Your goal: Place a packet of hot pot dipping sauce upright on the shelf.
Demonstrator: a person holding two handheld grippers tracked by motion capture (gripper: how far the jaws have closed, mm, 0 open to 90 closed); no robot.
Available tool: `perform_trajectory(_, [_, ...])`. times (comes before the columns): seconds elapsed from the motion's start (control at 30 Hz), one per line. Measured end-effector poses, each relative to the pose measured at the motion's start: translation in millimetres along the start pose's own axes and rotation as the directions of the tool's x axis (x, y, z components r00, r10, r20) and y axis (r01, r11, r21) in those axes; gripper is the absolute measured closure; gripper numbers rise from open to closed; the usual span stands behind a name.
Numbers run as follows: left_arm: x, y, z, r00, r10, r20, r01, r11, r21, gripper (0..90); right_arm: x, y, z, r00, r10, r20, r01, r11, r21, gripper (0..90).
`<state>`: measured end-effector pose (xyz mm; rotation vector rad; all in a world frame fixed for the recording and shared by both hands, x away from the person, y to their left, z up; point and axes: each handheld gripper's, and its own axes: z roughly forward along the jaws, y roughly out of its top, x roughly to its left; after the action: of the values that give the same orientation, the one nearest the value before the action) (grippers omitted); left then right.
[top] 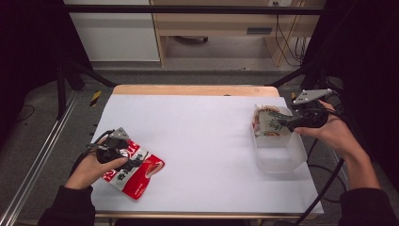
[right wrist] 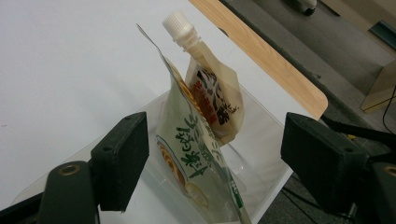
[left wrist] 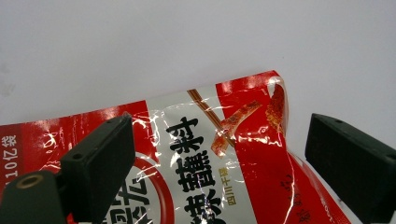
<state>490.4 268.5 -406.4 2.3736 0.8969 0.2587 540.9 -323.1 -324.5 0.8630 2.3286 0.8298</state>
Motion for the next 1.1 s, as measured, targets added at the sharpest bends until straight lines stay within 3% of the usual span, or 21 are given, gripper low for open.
perform_trajectory(0.2, [-0.7, -0.1, 1.0, 1.0000, 0.004, -0.009, -0.004, 1.0000, 0.006, 7.5, 12.3, 9.5, -7.3, 0.9996, 0.004, 0.028, -0.004, 1.000, -0.025, 15.1])
perform_trajectory(0.5, [-1.1, -0.6, -0.6, 0.9999, 0.012, -0.010, -0.012, 0.9999, -0.004, 5.6, 32.1, 21.1, -14.9, 0.9989, -0.005, 0.046, 0.008, 0.997, -0.071, 12.3])
perform_trajectory(0.77, [1.9, -1.9, -2.4, 0.9991, -0.005, -0.042, 0.005, 0.9999, -0.014, 5.4, 50.0, 33.9, -21.7, 0.9983, 0.027, 0.051, -0.021, 0.993, -0.118, 10.3])
perform_trajectory(0.9, [4.1, -4.0, -4.3, 0.9986, -0.007, -0.052, 0.006, 0.9998, -0.021, 5.7, 65.5, 43.6, -24.1, 0.9968, 0.030, 0.075, -0.019, 0.990, -0.138, 13.6])
perform_trajectory(1.1, [7.2, -7.2, -8.1, 0.9962, -0.035, -0.080, 0.033, 0.9989, -0.034, 5.6, 87.1, 50.2, -18.5, 0.9973, 0.054, 0.050, -0.047, 0.991, -0.127, 12.8])
